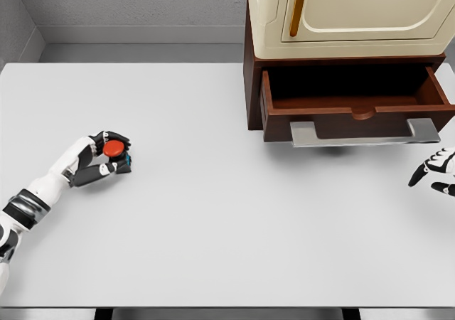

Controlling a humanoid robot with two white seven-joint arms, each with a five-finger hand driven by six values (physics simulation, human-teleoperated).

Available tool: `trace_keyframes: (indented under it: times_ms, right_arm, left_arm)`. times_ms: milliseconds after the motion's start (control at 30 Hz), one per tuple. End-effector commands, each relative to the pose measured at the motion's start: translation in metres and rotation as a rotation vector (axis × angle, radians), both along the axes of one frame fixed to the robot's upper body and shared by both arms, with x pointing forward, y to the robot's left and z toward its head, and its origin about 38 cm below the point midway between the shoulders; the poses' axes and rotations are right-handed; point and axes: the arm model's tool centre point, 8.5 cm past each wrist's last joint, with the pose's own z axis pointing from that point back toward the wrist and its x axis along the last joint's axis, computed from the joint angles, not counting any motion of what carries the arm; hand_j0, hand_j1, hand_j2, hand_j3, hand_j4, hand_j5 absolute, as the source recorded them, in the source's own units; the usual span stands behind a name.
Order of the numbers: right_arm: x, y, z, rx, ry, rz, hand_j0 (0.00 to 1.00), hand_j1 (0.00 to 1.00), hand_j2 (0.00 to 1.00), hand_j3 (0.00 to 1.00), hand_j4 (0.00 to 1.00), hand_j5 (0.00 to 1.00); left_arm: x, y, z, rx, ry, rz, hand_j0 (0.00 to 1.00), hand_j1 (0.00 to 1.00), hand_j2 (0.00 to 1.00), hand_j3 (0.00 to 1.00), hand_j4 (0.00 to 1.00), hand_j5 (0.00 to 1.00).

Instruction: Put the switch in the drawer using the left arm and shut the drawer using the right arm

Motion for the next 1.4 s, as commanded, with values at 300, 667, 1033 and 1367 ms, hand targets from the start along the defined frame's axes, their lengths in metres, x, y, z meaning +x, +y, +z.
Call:
trace_keyframes:
  times_ms: [300, 667, 1033, 1367]
  right_arm:
    - [0.0, 0.0, 0.001, 0.006, 0.0, -0.002, 0.55, 0.55, 0.55, 0.55, 0.55, 0.55]
    - [0.0, 0.0, 0.001, 0.006, 0.001, -0.002, 0.54, 0.54, 0.54, 0.54, 0.54, 0.54]
    - [0.0, 0.0, 0.001, 0.021, 0.001, -0.002, 0.54, 0.54, 0.54, 0.54, 0.54, 0.54]
    - [-0.004, 0.005, -0.014, 0.026, 0.053, 0.011, 0.56, 0.56, 0.56, 0.56, 0.56, 0.56]
  left_arm:
    - [0.01, -0.007, 0.024, -0.007, -0.064, -0.028, 0.42, 0.42, 0.42, 0.42, 0.42, 0.42]
    - [0.019, -0.025, 0.051, -0.013, -0.133, -0.077, 0.41, 0.41, 0.41, 0.41, 0.41, 0.41]
    - [0.026, -0.042, 0.083, -0.011, -0.223, -0.127, 0.41, 0.41, 0.41, 0.41, 0.41, 0.41]
    - [0.032, -0.075, 0.113, -0.02, -0.304, -0.224, 0.41, 0.41, 0.41, 0.41, 0.41, 0.41]
